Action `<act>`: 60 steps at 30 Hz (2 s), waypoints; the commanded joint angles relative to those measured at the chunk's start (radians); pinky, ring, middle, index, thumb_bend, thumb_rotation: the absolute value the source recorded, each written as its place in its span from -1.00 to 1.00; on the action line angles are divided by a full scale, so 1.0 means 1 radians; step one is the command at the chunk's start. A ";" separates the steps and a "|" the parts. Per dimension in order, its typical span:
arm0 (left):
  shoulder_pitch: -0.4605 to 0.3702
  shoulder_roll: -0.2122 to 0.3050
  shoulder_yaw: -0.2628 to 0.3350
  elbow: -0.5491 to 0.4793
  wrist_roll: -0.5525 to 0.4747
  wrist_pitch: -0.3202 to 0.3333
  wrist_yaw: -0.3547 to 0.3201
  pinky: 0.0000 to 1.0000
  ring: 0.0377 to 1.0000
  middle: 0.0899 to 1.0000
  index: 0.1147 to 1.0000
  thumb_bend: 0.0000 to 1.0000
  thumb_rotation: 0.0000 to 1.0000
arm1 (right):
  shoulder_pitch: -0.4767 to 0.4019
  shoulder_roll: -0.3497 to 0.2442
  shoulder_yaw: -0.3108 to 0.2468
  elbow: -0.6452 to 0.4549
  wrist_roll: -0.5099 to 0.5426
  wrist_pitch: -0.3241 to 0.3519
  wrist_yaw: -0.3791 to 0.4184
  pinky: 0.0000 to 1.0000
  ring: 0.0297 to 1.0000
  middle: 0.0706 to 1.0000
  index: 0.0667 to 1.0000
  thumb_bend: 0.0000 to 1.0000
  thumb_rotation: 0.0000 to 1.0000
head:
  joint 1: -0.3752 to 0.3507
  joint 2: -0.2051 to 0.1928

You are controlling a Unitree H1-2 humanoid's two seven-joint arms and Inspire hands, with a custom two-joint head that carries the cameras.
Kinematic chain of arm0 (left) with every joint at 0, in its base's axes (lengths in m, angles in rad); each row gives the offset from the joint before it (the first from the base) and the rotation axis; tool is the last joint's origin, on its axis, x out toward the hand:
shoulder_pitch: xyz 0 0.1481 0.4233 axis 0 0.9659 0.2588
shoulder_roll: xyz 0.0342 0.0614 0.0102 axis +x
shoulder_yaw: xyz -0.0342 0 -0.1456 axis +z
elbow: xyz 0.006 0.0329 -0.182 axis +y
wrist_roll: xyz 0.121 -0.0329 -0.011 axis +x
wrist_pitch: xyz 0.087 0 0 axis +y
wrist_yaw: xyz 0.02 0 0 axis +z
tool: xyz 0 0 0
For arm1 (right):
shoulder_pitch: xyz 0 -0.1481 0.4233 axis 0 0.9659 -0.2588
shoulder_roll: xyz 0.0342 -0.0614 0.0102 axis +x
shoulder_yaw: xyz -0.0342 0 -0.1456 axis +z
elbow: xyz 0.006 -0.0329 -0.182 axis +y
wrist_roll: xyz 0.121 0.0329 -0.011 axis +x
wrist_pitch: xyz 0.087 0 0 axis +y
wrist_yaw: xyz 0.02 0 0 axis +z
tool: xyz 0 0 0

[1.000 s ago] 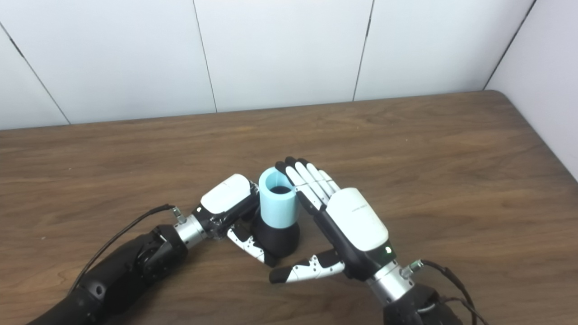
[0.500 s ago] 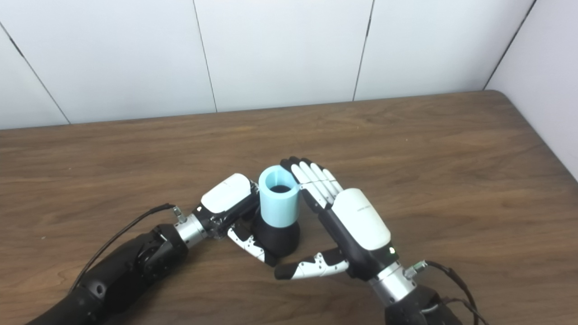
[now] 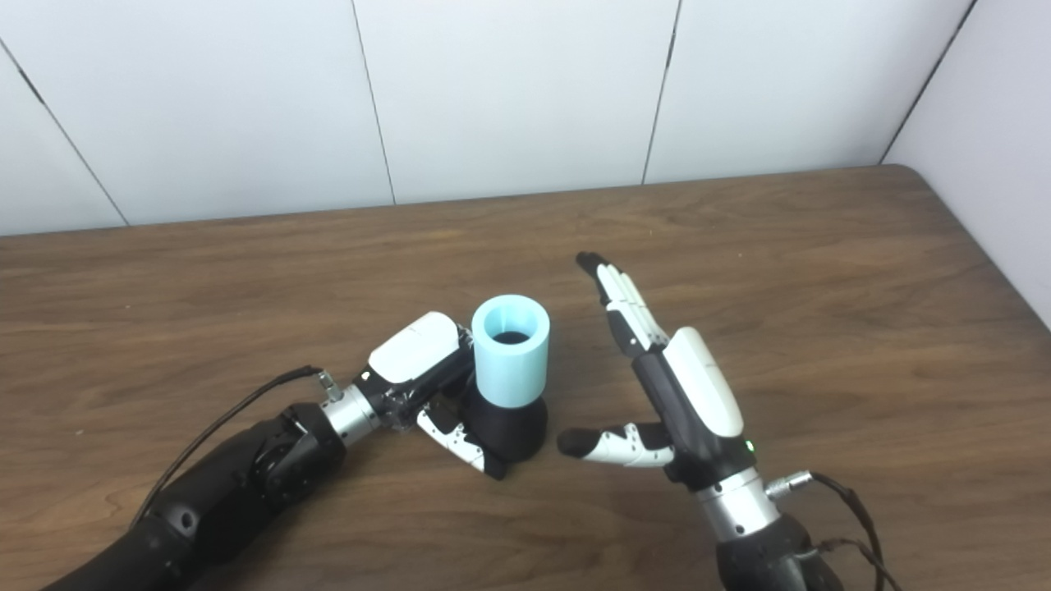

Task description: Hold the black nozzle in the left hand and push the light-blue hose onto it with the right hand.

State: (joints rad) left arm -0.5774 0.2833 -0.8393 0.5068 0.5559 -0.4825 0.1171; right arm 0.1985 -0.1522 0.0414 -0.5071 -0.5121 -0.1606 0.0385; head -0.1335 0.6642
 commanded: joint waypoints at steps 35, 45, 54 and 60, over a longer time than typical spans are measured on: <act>0.160 0.069 -0.085 0.188 0.199 0.094 -0.107 0.10 0.30 0.27 0.22 0.78 -1.00 | 0.008 0.075 -0.064 0.086 0.398 0.120 -0.095 0.87 0.95 0.94 0.82 -0.37 0.68 | 0.002 0.005; 0.162 0.081 -0.087 0.172 0.272 0.098 -0.057 0.51 0.62 0.53 0.51 1.00 -0.79 | 0.008 0.064 -0.061 0.093 0.373 0.097 -0.091 0.91 0.97 0.97 0.85 -0.33 0.77 | 0.002 0.005; 0.173 0.109 -0.064 0.109 0.259 0.192 -0.187 0.70 0.77 0.74 0.77 1.00 -0.48 | 0.013 0.059 -0.066 0.088 0.377 0.109 -0.088 0.96 0.98 0.98 0.87 -0.32 0.78 | 0.004 0.005; 0.185 0.137 -0.055 0.046 0.261 0.251 -0.254 0.74 0.81 0.81 0.87 1.00 -0.36 | 0.013 0.063 -0.069 0.091 0.379 0.113 -0.094 0.88 0.97 0.97 0.86 -0.36 0.76 | 0.004 0.004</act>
State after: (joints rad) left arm -0.5460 0.2898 -0.8184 0.4430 0.6913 -0.4226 0.1676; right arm 0.2163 -0.1121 -0.0177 -0.3723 -0.1404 -0.0046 -0.0396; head -0.1289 0.6673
